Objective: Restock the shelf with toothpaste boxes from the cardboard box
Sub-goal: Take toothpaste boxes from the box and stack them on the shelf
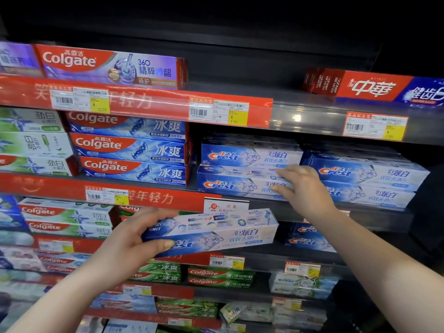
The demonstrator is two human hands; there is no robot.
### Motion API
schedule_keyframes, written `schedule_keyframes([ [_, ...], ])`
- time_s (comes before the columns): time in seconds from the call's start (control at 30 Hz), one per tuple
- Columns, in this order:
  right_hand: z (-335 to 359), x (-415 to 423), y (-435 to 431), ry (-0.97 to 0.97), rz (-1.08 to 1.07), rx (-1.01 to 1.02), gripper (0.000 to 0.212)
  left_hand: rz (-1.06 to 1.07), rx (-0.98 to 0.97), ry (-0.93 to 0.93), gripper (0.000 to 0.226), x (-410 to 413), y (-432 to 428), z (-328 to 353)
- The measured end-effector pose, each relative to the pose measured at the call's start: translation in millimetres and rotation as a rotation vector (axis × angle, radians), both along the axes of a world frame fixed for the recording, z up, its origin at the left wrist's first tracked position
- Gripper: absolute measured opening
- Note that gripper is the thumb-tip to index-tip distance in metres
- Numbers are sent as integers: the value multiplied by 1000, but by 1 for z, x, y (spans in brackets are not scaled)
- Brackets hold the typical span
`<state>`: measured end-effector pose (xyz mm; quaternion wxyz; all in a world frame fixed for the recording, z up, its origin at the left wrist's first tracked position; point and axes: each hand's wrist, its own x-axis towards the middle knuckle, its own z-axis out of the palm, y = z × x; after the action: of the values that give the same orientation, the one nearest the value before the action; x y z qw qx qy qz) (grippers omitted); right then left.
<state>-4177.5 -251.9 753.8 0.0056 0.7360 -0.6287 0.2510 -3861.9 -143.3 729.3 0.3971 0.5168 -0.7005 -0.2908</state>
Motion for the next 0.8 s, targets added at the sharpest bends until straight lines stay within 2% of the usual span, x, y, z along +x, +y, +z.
schedule_keyframes([
  [0.1, 1, -1, 1, 50, -11, -21, 49, 1, 0, 7, 66, 0, 0, 0],
  [0.37, 9, -5, 1, 37, 65, 42, 49, 3, 3, 48, 50, -1, -8, 7],
  [0.47, 16, -12, 5, -36, 79, 61, 47, 3, -9, 66, 47, -6, -18, 17],
  [0.57, 23, -26, 13, -116, 47, -57, 34, -39, -28, 130, 49, -17, -34, 33],
  [0.63, 30, -35, 19, -160, 10, -110, 28, -72, -54, 133, 41, -28, -47, 46],
  [0.8, 38, -54, 30, -154, -48, -134, 24, -118, -103, 35, 42, -57, -87, 73],
])
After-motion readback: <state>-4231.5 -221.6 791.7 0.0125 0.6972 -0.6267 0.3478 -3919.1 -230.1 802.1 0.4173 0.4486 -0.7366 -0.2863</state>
